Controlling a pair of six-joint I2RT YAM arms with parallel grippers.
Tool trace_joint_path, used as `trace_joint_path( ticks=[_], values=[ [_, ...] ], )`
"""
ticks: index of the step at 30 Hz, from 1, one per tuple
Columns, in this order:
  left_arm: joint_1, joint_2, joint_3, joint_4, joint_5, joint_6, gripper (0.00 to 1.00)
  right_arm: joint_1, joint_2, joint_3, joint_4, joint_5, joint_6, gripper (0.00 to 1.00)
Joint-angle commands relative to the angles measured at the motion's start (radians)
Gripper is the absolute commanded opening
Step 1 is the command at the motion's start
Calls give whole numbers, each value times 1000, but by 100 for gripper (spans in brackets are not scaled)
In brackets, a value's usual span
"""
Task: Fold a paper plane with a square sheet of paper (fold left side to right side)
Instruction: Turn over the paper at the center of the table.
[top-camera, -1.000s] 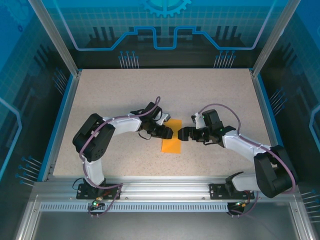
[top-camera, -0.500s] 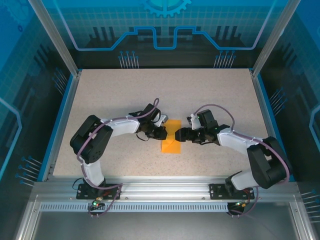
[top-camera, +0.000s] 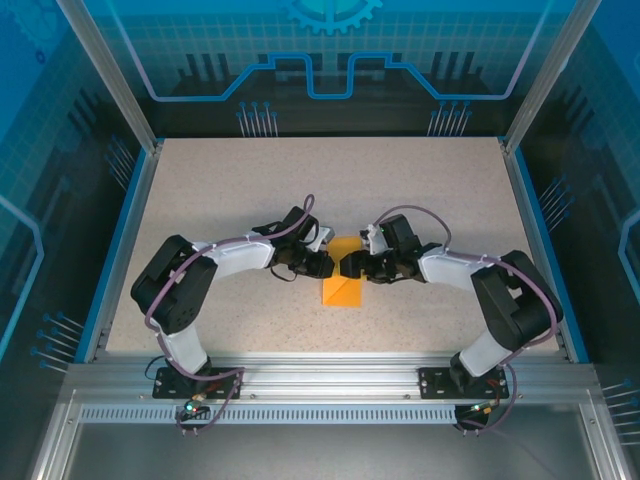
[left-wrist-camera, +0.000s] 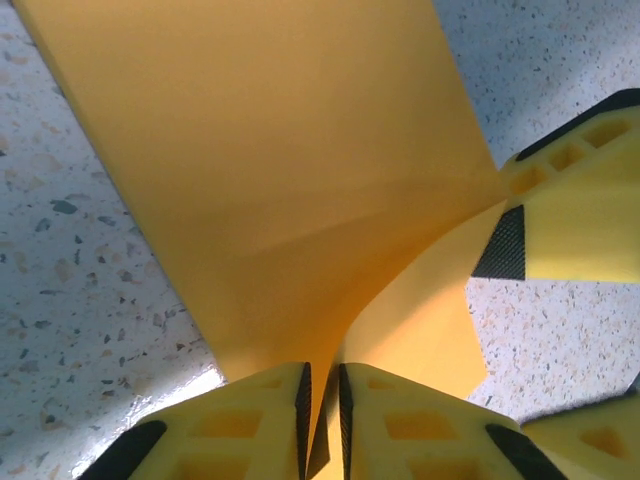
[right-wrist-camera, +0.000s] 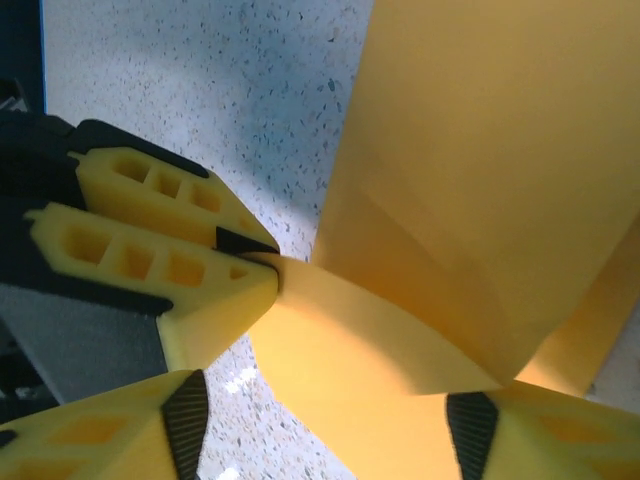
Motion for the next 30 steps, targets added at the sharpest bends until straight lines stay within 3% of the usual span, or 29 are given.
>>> trace_joint_path(
  ticks=[1, 9, 15, 17, 21, 30],
  values=[
    [4, -24, -6, 1, -28, 3, 24, 14, 39, 30, 15, -20, 14, 58],
    [26, -79, -26, -14, -76, -26, 47, 11, 72, 49, 20, -7, -1, 28],
    [62, -196, -91, 13, -59, -80, 77, -8, 26, 44, 67, -16, -25, 1],
    [77, -262, -124, 39, -47, -108, 87, -20, -20, 43, 73, -21, -57, 0],
    [119, -393, -170, 84, 15, -172, 98, -59, -134, 28, 101, -59, -121, 0],
    [163, -565, -150, 217, 281, -281, 99, -148, -330, 100, 121, -333, -246, 0]
  ],
)
